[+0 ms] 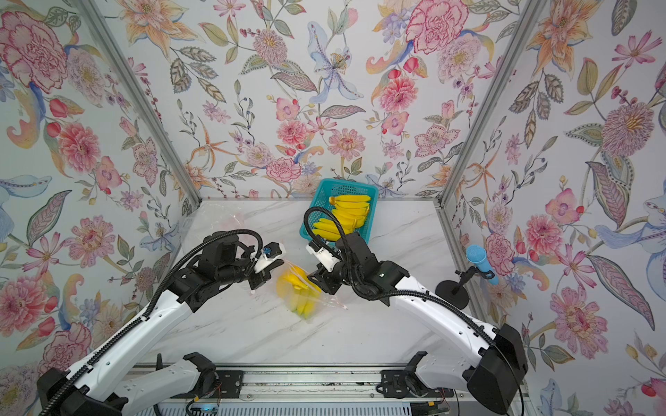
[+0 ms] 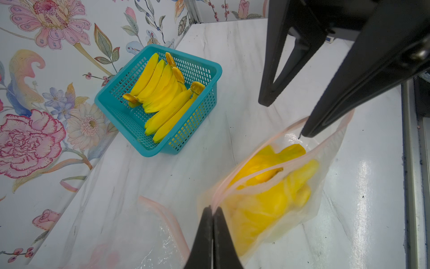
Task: Open the zip-top bag and take out the banana
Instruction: Open the zipper of the food storage bag at the center of the board.
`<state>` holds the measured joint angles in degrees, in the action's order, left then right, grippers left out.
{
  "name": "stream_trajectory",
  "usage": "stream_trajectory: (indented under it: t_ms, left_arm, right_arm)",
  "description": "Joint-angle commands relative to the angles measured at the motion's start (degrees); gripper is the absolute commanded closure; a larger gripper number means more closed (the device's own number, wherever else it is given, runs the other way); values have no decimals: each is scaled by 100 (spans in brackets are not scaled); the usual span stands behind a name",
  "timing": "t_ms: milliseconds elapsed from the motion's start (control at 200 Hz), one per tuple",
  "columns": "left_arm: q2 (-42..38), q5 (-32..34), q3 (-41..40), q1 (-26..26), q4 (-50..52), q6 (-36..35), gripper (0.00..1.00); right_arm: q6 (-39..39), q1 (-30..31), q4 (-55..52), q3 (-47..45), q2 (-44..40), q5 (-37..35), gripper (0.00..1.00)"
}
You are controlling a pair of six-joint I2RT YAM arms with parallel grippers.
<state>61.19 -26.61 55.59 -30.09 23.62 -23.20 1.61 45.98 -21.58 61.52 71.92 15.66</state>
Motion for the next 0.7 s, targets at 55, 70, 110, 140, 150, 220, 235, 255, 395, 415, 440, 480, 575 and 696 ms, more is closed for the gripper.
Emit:
stream_trajectory:
  t_ms: [55, 70, 110, 140, 150, 220, 235, 255, 395, 415, 440, 480, 575, 696]
  left_arm:
    - [-69, -33, -31, -76, 77, -13, 100]
    - [-68, -29, -31, -76, 81, -12, 100]
    - [-58, -33, -31, -77, 73, -3, 100]
    - [-59, -30, -23, -85, 82, -1, 100]
    - [-55, -29, -22, -85, 82, 0, 100]
    - [-60, -33, -13, -85, 73, 6, 100]
    - [-54, -30, -13, -90, 67, 13, 100]
    - [-50, -31, -7, -98, 67, 17, 100]
    - [-34, -6, 4, -111, 72, 32, 100]
    - [-29, -4, 4, -109, 70, 35, 100]
    - [-34, -2, 4, -111, 72, 37, 100]
    - [-36, -2, 9, -120, 73, 35, 100]
    - [-11, 11, 26, -120, 84, 25, 100]
    - [15, 55, 52, -124, 73, 57, 100]
  right_arm:
    - [-77, -66, 93, -20, 58, 111, 51]
    - [-69, -74, 93, -32, 54, 115, 51]
    - [-44, -77, 80, -65, 67, 105, 52]
    - [-14, -72, 59, -84, 79, 96, 53]
    - [3, -65, 43, -91, 77, 89, 54]
    - [42, -65, -34, -130, 121, 64, 56]
    - [54, -63, -53, -147, 127, 64, 57]
    - [56, -62, -60, -171, 130, 58, 58]
    - [92, -63, -102, -330, 116, 29, 65]
    - [87, -65, -107, -349, 112, 32, 65]
    - [93, -63, -112, -371, 104, 24, 65]
    - [102, -65, -129, -377, 103, 5, 67]
    - [116, -85, -186, -386, 103, -64, 74]
    - [77, -104, -202, -370, 129, -15, 92]
